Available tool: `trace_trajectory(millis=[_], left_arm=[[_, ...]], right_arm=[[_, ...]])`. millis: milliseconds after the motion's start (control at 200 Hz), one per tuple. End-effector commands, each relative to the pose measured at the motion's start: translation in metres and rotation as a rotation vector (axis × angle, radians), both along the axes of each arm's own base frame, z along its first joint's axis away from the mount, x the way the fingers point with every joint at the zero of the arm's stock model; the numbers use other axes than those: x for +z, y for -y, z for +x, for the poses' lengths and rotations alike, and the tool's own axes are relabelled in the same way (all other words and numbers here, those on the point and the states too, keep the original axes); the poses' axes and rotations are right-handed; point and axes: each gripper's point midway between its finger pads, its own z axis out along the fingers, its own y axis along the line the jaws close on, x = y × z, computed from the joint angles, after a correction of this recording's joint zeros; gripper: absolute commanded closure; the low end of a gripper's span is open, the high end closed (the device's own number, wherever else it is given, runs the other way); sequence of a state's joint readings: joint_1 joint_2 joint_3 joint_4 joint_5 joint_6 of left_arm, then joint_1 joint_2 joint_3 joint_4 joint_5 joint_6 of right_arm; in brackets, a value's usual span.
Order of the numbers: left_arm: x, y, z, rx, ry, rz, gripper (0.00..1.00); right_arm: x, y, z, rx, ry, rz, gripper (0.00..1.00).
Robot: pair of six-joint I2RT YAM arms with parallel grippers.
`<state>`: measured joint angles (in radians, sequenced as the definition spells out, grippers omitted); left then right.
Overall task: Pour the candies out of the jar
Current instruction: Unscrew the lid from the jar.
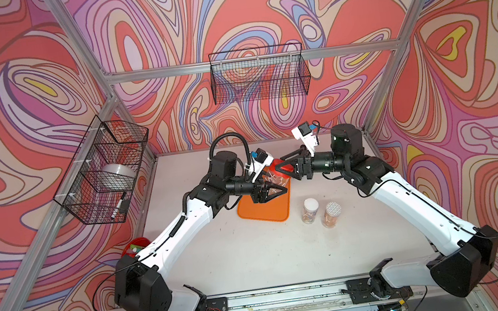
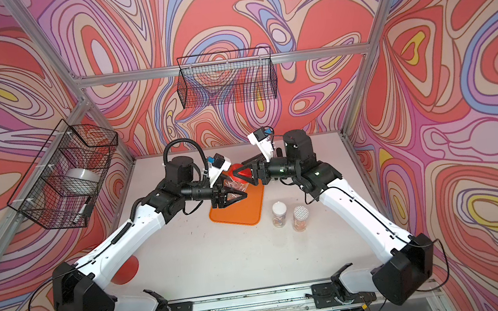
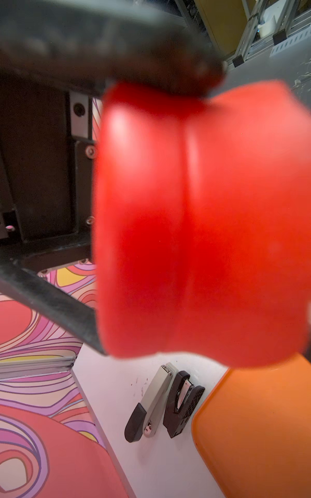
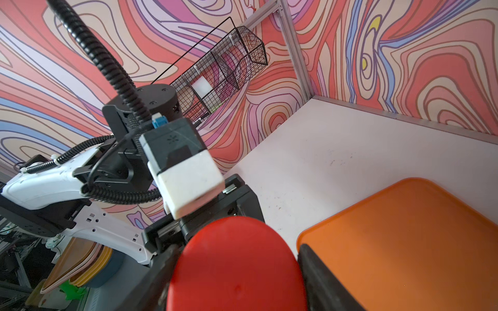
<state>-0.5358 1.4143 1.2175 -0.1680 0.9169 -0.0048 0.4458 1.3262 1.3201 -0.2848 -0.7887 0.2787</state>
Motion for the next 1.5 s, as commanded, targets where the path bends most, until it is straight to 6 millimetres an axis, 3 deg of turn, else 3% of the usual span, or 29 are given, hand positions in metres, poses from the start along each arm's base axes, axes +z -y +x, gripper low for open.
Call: trace_trajectory(millis=[0,180,361,646,766,1127,1297,1392,1492], left_arm=[[0.030,-0.004,0.011,0.043,0.070,-0.040,1.00],[0.017,-0.009,0.024,0.121,0.086,0.025,1.00],[0.004,-0.012,0.031,0.171,0.107,0.081,1.00],[-0.010,-0.011,0.039,0.209,0.120,0.143,1.00],[-0.012,-0.012,0.042,0.225,0.128,0.163,1.00],[-0.012,-0.014,0.044,0.245,0.139,0.171,1.00],[-0.012,-0.014,0.044,0.250,0.139,0.169,1.00],[-0.008,-0.011,0.037,0.205,0.127,0.139,1.00],[0.006,-0.005,0.020,0.110,0.109,0.069,1.00]], right_arm=[[-0.005,0.001,0.004,-0.023,-0.034,-0.014,0.37],[0.003,0.020,0.038,-0.271,-0.077,-0.017,0.12],[-0.001,0.035,0.052,-0.406,-0.136,-0.045,0.07],[-0.011,0.026,0.054,-0.442,-0.218,-0.015,0.06],[-0.016,0.012,0.051,-0.432,-0.230,-0.018,0.06],[-0.036,-0.009,0.052,-0.407,-0.288,-0.042,0.15],[-0.036,-0.011,0.049,-0.386,-0.266,-0.046,0.35],[-0.026,-0.021,0.033,-0.248,-0.161,-0.043,0.44],[-0.013,-0.031,-0.003,-0.004,-0.023,-0.027,0.48]])
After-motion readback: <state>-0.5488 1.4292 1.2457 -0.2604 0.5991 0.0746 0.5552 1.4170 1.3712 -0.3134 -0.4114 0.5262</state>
